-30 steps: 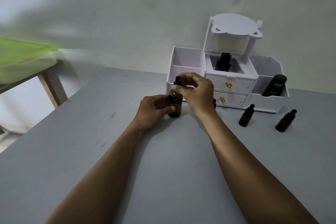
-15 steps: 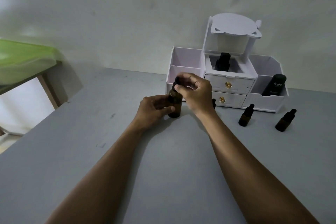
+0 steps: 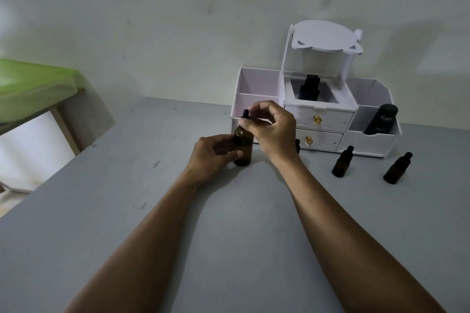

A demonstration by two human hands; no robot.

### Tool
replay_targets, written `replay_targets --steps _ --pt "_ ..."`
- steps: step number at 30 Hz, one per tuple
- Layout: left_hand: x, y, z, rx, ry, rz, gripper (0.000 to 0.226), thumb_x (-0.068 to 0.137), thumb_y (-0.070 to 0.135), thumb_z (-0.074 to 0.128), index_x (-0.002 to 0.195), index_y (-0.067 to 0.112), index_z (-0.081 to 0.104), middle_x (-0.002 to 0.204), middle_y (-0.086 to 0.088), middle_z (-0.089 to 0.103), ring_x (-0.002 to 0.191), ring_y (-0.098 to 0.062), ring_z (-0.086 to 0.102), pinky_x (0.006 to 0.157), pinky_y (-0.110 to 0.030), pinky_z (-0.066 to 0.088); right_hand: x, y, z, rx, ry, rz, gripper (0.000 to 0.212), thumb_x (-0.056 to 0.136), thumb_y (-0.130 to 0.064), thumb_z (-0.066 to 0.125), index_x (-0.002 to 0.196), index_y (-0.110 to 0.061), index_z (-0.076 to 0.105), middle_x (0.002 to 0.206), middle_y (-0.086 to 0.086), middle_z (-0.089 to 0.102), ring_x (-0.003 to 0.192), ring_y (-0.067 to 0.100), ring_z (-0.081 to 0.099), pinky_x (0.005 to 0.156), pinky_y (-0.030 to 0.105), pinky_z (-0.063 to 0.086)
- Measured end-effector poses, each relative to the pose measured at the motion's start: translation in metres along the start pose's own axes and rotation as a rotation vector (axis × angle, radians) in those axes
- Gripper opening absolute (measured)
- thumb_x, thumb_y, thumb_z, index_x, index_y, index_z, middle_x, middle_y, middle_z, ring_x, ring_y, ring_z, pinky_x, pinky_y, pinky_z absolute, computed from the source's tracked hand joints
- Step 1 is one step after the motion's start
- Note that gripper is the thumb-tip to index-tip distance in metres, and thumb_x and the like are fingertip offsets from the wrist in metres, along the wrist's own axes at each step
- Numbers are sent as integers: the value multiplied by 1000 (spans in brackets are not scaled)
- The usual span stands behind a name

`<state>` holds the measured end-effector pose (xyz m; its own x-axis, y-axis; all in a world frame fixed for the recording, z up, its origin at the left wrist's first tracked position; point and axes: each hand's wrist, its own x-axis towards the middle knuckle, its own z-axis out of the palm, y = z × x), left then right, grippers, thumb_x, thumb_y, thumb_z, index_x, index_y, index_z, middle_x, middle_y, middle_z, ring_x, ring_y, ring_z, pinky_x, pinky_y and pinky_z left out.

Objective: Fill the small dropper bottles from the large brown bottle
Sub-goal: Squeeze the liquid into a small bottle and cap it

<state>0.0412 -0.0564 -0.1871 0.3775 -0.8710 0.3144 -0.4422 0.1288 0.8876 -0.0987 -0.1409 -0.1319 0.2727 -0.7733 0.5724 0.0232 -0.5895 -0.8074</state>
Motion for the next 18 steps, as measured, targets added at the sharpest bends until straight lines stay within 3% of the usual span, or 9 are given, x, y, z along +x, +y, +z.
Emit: replay_targets --steps 4,9,13,18 --pt "0 -2 -1 -23 -5 -11 47 80 12 83 125 15 70 111 0 76 103 -9 72 96 -29 56 -1 -2 0 -1 -18 5 20 77 -3 79 96 -9 75 89 1 76 84 9 72 83 34 62" --pt "1 -2 -1 -36 -2 -15 48 79 10 83 125 13 70 111 -1 76 102 -8 73 97 -29 56 1 -2 0 -17 19 -1 17 73 -8 84 86 -10 74 84 1 76 80 12 73 81 36 62" --pt "0 -2 0 -39 8 -13 47 79 9 83 124 13 70 109 -1 77 100 -7 73 96 -26 56 -1 -4 0 33 -22 39 28 79 -1 77 105 -10 75 97 0 76 89 4 71 86 26 60" --pt "1 -3 -1 -19 -6 -7 47 80 13 83 125 15 70 111 0 76 103 -9 72 97 -28 56 1 -3 0 -44 -2 -4 20 73 -9 85 89 -9 74 84 -1 75 79 9 72 79 28 61"
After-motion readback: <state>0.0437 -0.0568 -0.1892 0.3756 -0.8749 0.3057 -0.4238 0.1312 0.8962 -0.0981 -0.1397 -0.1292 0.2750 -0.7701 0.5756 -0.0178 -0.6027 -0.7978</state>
